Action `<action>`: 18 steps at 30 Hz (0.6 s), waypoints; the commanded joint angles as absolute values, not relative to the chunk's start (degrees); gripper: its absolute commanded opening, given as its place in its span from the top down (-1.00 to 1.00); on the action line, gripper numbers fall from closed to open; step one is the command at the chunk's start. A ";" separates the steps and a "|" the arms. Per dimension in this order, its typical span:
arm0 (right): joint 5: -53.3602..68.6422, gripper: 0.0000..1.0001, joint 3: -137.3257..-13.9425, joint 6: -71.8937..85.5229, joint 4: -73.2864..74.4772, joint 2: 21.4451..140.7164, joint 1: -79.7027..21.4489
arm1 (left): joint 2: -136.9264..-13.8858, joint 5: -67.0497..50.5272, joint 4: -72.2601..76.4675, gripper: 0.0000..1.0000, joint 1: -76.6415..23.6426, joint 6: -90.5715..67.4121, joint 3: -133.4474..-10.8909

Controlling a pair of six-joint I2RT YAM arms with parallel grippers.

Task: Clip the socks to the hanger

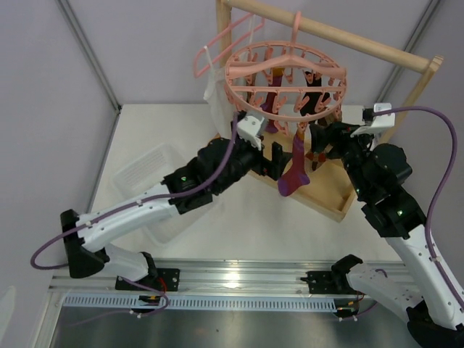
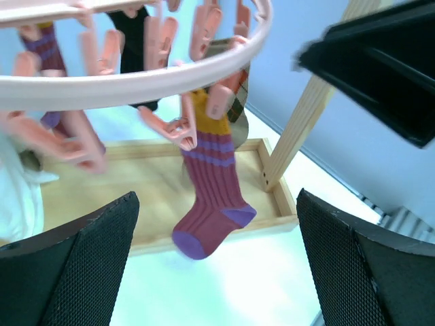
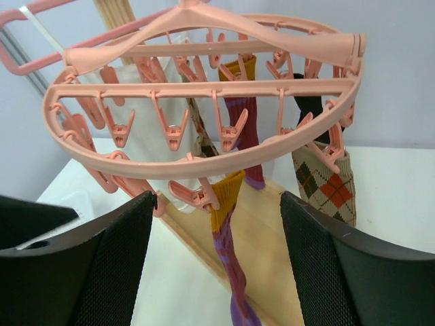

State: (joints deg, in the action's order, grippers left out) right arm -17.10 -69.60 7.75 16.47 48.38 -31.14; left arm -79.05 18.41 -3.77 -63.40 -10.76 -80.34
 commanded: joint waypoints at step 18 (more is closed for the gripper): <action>18.46 -0.28 -71.64 2.72 20.84 55.89 -33.57 | -71.54 0.62 -25.31 -0.99 -40.96 -15.56 -94.04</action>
State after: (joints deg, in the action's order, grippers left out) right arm 11.31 -71.81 3.75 22.41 55.09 -32.36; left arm -70.46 3.18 -25.02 -41.93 -16.45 -90.54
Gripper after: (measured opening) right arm 0.648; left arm 0.994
